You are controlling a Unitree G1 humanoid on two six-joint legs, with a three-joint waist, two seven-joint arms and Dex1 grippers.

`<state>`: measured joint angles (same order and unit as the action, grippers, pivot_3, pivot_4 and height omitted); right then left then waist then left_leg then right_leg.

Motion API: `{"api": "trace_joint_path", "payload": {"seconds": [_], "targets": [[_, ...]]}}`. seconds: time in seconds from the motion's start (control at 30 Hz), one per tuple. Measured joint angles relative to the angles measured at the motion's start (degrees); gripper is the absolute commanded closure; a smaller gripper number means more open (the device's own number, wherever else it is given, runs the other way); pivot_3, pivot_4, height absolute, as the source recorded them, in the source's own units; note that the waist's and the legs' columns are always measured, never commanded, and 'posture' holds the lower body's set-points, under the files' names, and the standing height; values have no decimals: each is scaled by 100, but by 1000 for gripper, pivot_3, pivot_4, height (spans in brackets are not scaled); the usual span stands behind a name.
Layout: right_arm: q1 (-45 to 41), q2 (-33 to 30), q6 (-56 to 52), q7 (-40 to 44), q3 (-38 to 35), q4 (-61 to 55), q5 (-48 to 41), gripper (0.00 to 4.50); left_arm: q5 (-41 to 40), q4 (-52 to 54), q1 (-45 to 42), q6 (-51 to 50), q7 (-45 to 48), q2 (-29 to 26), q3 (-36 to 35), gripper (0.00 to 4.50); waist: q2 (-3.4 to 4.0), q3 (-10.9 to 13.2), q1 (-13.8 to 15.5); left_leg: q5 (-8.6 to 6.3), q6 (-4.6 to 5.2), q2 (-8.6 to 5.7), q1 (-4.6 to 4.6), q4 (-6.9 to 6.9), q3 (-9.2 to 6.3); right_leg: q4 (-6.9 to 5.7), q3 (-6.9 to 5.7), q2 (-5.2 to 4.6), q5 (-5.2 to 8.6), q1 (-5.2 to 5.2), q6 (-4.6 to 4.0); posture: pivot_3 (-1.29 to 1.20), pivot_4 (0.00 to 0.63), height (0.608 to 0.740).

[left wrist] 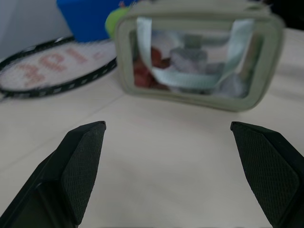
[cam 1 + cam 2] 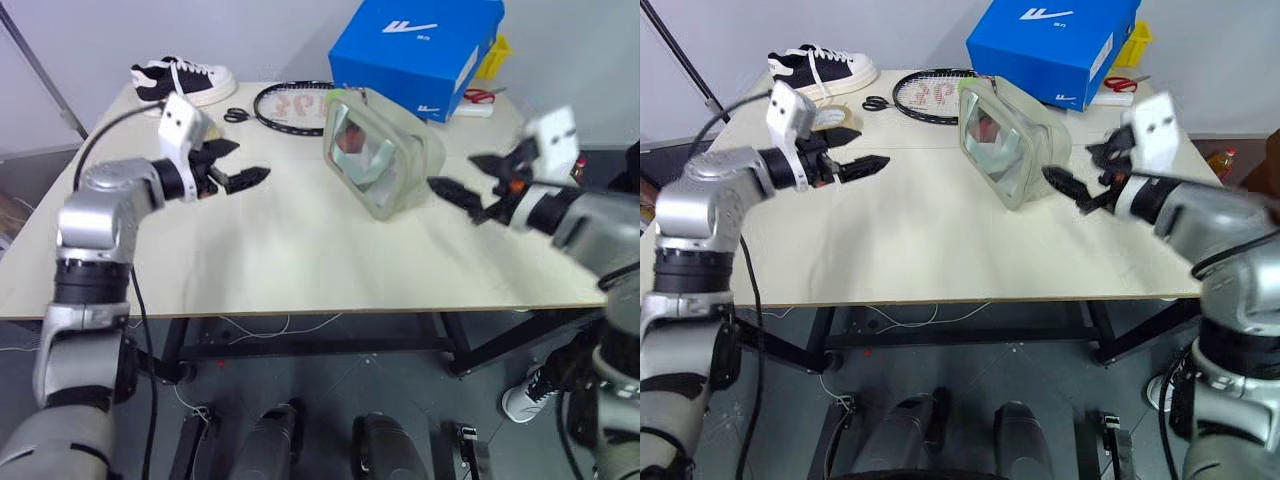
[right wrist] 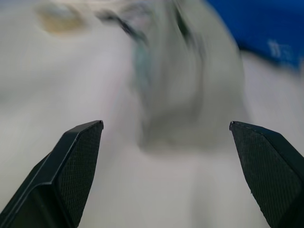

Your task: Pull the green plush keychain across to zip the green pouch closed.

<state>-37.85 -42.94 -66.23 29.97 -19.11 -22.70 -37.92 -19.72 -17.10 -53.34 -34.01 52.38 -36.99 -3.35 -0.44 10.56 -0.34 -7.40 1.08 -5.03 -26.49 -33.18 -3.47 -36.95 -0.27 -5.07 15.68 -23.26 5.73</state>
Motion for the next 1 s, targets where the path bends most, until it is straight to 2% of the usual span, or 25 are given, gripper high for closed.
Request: {"api": "trace_joint_path", "payload": {"seconds": [0.2,0.53,0.7,0.83,1.0], "targets": [[-300,-66,-359,-92,100,372,-234,68,106,-648,-365,354,557,-165,50,0,-3,5,-32,3,18,-10,-42,-8,8,-6,7,-14,-10,-37,18,0,150,740],[-287,-71,628,-491,756,739,689,68,159,-682,-317,487,429,-115,28,0,-2,5,-35,5,17,-9,-38,-11,8,-12,8,-12,-12,-34,21,0,150,740],[-1103,363,946,-485,1263,1350,947,68,-45,-127,-264,222,549,-10,52,0,0,10,-69,8,14,-6,-37,-13,11,-21,10,-5,-14,-37,24,0,150,740],[-1838,630,1394,-307,1794,2155,1322,68,-243,577,-76,-72,816,-57,192,0,0,10,-71,9,12,-6,-20,-5,11,-20,10,-2,-14,-24,23,0,150,740],[-2452,1195,2623,-250,2613,4260,2308,68,-296,808,188,-202,582,109,203,0,1,12,-60,13,5,-7,-4,-4,11,-24,11,4,-15,-12,23,0,150,740]]}}
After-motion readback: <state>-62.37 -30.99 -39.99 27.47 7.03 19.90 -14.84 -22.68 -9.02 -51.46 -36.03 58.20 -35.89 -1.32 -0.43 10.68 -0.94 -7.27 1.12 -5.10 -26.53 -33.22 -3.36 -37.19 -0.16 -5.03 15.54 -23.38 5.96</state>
